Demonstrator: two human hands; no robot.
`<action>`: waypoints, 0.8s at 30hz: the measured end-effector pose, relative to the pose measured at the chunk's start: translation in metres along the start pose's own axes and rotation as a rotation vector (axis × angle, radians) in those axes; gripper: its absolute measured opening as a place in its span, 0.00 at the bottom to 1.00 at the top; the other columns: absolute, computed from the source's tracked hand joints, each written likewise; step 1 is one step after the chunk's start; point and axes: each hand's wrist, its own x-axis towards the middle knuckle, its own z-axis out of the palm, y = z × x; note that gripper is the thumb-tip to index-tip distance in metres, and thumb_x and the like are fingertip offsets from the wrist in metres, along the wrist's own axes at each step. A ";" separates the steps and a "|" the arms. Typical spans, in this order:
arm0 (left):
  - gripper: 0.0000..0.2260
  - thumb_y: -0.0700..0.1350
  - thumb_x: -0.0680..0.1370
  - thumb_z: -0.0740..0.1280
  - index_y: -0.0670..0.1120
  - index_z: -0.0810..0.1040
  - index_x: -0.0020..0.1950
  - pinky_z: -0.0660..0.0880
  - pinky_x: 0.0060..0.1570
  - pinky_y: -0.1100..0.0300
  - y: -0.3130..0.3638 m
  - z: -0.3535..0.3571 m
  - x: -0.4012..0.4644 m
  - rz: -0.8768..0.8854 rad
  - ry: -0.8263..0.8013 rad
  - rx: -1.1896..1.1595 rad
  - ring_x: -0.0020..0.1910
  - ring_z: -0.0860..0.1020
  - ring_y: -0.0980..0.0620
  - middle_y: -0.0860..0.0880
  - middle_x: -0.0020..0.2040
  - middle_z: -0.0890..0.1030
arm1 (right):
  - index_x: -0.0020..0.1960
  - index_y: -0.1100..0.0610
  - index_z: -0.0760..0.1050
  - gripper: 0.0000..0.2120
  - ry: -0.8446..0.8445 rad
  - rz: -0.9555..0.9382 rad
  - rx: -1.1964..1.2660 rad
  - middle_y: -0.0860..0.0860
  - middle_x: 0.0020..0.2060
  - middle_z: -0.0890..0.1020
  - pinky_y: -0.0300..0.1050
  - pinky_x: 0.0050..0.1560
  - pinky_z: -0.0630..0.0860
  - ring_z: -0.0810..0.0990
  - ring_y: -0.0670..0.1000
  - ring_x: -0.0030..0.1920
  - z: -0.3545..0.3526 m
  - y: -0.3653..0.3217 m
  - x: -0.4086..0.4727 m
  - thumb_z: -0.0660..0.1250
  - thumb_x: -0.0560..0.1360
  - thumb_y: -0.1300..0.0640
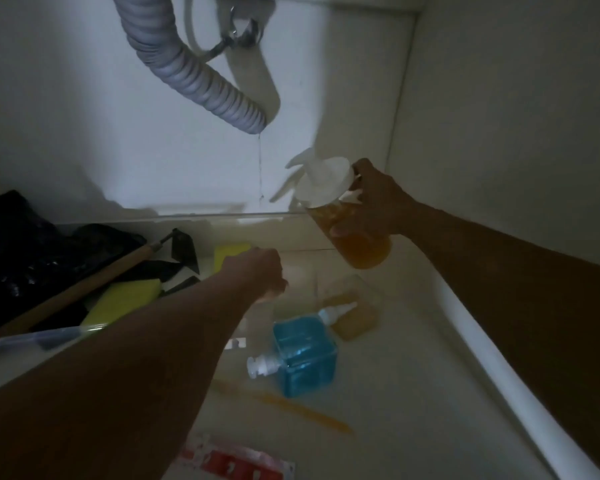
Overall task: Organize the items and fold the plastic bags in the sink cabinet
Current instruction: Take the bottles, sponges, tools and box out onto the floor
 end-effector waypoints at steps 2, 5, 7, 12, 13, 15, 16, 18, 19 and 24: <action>0.18 0.50 0.76 0.67 0.50 0.75 0.65 0.74 0.59 0.50 0.010 -0.004 -0.008 -0.015 0.094 -0.035 0.61 0.75 0.47 0.48 0.63 0.76 | 0.67 0.53 0.63 0.34 0.013 0.021 0.055 0.51 0.62 0.74 0.48 0.51 0.77 0.76 0.51 0.55 -0.010 -0.001 -0.015 0.77 0.68 0.49; 0.19 0.39 0.76 0.64 0.47 0.75 0.67 0.74 0.60 0.56 0.030 -0.021 -0.026 -0.009 0.225 -0.714 0.61 0.76 0.49 0.47 0.64 0.76 | 0.69 0.55 0.63 0.40 0.002 0.025 0.007 0.51 0.61 0.74 0.48 0.52 0.78 0.77 0.51 0.55 -0.025 -0.007 -0.044 0.80 0.65 0.51; 0.13 0.37 0.78 0.62 0.41 0.78 0.61 0.78 0.48 0.59 0.045 -0.040 -0.040 -0.005 0.104 -1.466 0.47 0.81 0.51 0.44 0.51 0.81 | 0.69 0.55 0.63 0.44 0.016 0.038 -0.006 0.51 0.61 0.74 0.51 0.54 0.80 0.77 0.52 0.56 -0.034 -0.012 -0.068 0.83 0.60 0.51; 0.18 0.53 0.82 0.56 0.42 0.75 0.59 0.76 0.56 0.47 0.074 -0.068 -0.089 0.085 -0.163 -1.798 0.53 0.79 0.45 0.44 0.53 0.81 | 0.66 0.53 0.65 0.43 0.094 0.118 0.085 0.51 0.60 0.75 0.54 0.54 0.80 0.77 0.53 0.57 -0.048 -0.026 -0.129 0.84 0.58 0.52; 0.17 0.55 0.82 0.57 0.43 0.76 0.59 0.78 0.54 0.47 0.078 -0.071 -0.099 0.097 -0.163 -1.768 0.52 0.80 0.44 0.43 0.53 0.81 | 0.64 0.53 0.67 0.41 0.101 0.135 0.105 0.51 0.60 0.75 0.54 0.54 0.80 0.78 0.53 0.57 -0.050 -0.028 -0.142 0.84 0.57 0.53; 0.14 0.53 0.80 0.62 0.44 0.77 0.55 0.80 0.49 0.48 0.082 -0.071 -0.117 0.101 -0.156 -1.705 0.50 0.81 0.43 0.42 0.52 0.82 | 0.61 0.54 0.70 0.37 0.099 0.165 0.092 0.51 0.58 0.77 0.54 0.55 0.80 0.79 0.52 0.57 -0.053 -0.034 -0.168 0.84 0.57 0.53; 0.13 0.52 0.79 0.64 0.43 0.77 0.54 0.81 0.47 0.48 0.083 -0.070 -0.126 0.108 -0.157 -1.684 0.48 0.81 0.43 0.41 0.51 0.81 | 0.60 0.55 0.73 0.37 0.096 0.175 0.074 0.50 0.57 0.79 0.54 0.57 0.79 0.79 0.52 0.56 -0.055 -0.038 -0.180 0.85 0.55 0.52; 0.14 0.51 0.77 0.68 0.41 0.78 0.54 0.82 0.43 0.49 0.085 -0.068 -0.142 0.119 -0.173 -1.661 0.45 0.81 0.43 0.40 0.49 0.81 | 0.62 0.54 0.76 0.39 0.085 0.206 0.050 0.47 0.56 0.81 0.54 0.58 0.78 0.80 0.49 0.56 -0.057 -0.045 -0.203 0.84 0.54 0.49; 0.15 0.50 0.77 0.69 0.39 0.78 0.54 0.82 0.43 0.49 0.086 -0.067 -0.152 0.121 -0.185 -1.647 0.43 0.81 0.43 0.40 0.48 0.81 | 0.63 0.53 0.76 0.38 0.077 0.229 0.046 0.46 0.56 0.81 0.54 0.59 0.78 0.80 0.49 0.55 -0.059 -0.051 -0.217 0.84 0.55 0.50; 0.14 0.51 0.78 0.68 0.39 0.79 0.50 0.82 0.43 0.49 0.090 -0.057 -0.203 0.172 -0.259 -1.616 0.40 0.81 0.45 0.41 0.43 0.80 | 0.66 0.54 0.74 0.35 0.020 0.299 0.047 0.48 0.57 0.80 0.48 0.52 0.82 0.81 0.50 0.54 -0.063 -0.075 -0.282 0.82 0.62 0.54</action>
